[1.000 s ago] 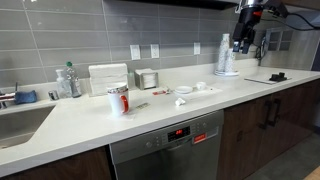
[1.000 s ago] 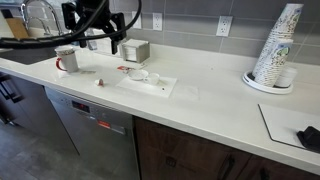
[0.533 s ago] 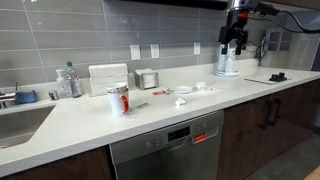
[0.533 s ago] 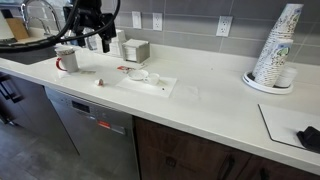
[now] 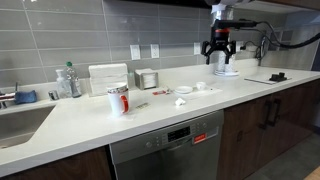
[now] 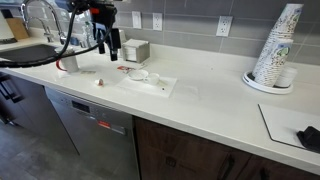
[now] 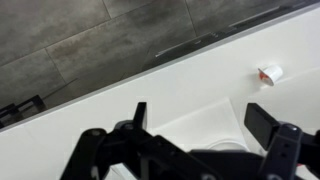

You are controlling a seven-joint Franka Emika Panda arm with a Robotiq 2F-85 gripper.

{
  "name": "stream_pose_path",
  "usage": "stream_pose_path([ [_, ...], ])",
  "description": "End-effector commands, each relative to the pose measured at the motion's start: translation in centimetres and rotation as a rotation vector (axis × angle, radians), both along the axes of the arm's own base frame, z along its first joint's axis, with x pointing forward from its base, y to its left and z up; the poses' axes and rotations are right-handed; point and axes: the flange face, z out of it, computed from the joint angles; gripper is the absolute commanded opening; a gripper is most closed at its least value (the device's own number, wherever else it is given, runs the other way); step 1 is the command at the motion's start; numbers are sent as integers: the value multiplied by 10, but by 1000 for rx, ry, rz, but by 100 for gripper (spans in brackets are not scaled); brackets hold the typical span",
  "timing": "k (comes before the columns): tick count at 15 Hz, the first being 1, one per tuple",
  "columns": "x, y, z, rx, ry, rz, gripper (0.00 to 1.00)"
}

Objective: Pick up the white tea cup, pour the contents of the white teacup into the paper cup on the left, put the white tea cup back on the kitchen paper

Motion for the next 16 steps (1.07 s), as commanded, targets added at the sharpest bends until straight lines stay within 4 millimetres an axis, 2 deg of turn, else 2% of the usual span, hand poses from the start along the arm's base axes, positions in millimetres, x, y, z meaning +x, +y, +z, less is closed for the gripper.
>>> stream_pose_path([
  [1,42,7,-21,-71,-22,-180,100],
  [3,62,16,-27,-114,-77,-268,100],
  [6,84,32,-34,-255,-172,-292,100],
  [7,70,25,-27,-185,-140,-269,100],
  [9,75,30,-32,-194,-142,-271,100],
  [15,73,26,-27,-195,-148,-275,100],
  [16,79,29,-33,-199,-115,-284,100],
])
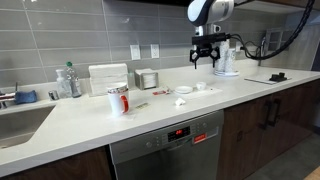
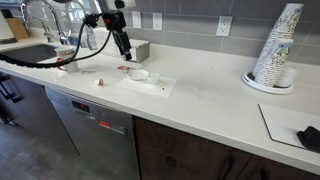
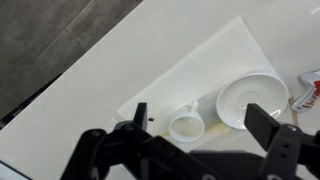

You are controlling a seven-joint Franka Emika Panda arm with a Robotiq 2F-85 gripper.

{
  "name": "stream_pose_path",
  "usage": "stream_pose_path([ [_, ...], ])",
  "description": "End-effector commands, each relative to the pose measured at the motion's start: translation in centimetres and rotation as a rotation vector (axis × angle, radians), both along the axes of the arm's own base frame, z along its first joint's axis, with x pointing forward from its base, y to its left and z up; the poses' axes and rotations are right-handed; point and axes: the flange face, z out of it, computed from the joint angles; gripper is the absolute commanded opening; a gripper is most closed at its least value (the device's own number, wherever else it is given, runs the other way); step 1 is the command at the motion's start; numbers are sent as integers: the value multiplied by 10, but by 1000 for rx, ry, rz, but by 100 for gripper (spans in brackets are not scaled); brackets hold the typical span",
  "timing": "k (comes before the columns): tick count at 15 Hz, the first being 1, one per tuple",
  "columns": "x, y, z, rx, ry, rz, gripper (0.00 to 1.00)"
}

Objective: Pick up the white tea cup, pour the contents of the white teacup into the paper cup on the left, put the white tea cup back on the kitchen paper

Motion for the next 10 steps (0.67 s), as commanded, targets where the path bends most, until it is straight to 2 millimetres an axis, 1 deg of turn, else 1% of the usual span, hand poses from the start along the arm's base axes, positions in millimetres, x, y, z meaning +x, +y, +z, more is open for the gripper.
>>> stream_pose_path([
  [1,11,5,-10,2,56,-31,100],
  [4,28,14,-29,23,58,-76,100],
  [6,39,17,-47,32,55,-130,100],
  [8,47,17,-64,40,57,-161,100],
  [10,55,13,-84,45,45,-192,100],
])
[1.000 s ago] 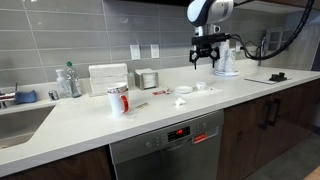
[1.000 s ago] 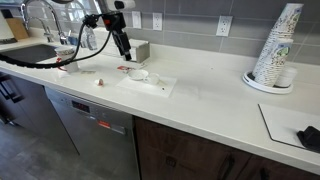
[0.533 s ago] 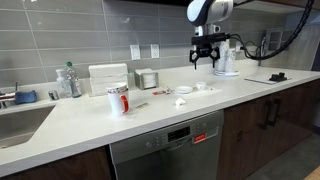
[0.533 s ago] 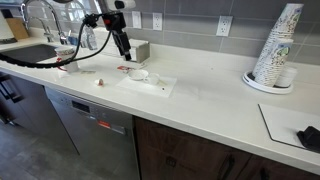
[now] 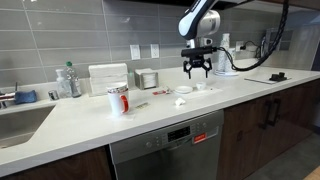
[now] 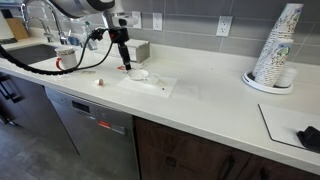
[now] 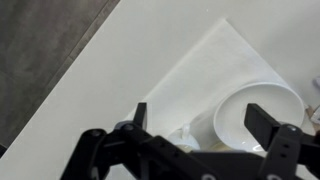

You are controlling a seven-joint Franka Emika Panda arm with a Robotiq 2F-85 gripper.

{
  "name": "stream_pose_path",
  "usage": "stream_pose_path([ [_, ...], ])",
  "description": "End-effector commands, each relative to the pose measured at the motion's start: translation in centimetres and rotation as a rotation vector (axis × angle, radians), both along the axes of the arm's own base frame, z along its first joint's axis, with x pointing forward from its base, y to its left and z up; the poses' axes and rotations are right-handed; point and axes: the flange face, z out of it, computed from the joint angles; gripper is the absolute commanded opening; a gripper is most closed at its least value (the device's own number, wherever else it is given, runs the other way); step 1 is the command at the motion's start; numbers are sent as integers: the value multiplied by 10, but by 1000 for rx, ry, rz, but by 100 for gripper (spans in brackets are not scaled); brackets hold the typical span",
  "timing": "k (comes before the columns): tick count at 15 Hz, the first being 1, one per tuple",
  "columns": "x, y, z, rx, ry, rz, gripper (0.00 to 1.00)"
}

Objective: Pick up the white tea cup, pour the contents of the white teacup into the paper cup on the left, put the white tea cup back on the kitchen paper

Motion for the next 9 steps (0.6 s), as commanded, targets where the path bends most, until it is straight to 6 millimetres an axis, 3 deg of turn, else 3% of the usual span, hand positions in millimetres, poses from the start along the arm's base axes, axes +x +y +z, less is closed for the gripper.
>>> stream_pose_path([
  [1,19,-7,-32,29,-10,-65,100],
  [5,28,-17,-57,52,-42,-96,100],
  [9,33,-33,-65,64,-98,-108,100],
])
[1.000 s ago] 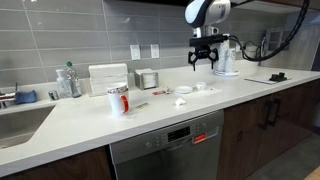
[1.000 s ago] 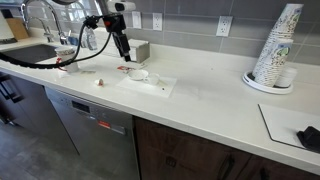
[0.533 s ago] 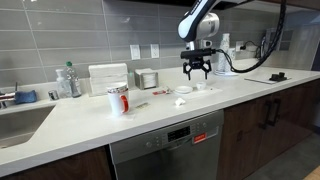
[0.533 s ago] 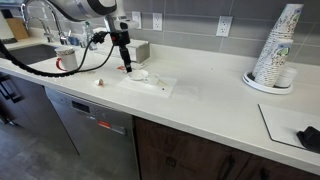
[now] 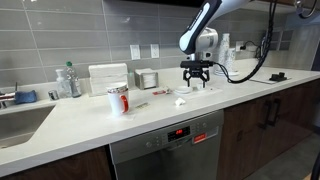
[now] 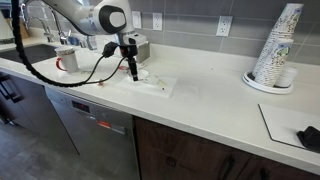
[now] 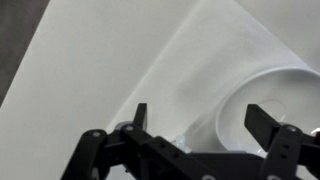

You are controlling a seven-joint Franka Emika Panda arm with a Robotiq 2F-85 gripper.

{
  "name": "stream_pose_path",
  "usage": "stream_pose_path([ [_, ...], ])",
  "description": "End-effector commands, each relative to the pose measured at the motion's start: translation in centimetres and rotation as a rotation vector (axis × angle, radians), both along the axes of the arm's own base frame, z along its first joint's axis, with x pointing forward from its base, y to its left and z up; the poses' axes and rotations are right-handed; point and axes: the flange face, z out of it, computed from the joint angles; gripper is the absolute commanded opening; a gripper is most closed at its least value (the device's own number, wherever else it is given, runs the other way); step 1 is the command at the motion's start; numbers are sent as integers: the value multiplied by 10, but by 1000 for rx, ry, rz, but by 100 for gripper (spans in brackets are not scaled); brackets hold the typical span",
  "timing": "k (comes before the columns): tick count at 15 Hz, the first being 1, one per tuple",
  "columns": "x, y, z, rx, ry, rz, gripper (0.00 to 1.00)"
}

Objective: Pick up the white tea cup, pour the contents of the white teacup into the paper cup on the left, put the white tea cup back on the kitchen paper

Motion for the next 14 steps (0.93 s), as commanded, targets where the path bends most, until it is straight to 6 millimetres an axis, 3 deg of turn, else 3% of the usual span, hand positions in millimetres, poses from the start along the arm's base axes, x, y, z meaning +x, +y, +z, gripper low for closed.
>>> stream_pose_path([
  [1,7,-15,-7,5,-48,-28,100],
  [9,13,-32,-15,-14,-53,-73,98],
  [10,15,-34,-16,-19,-54,-79,86],
  [11,16,-36,-17,-27,-53,-82,82],
  [13,17,-39,-18,-26,-51,-84,63],
  [14,18,-41,-19,-29,-48,-87,60],
])
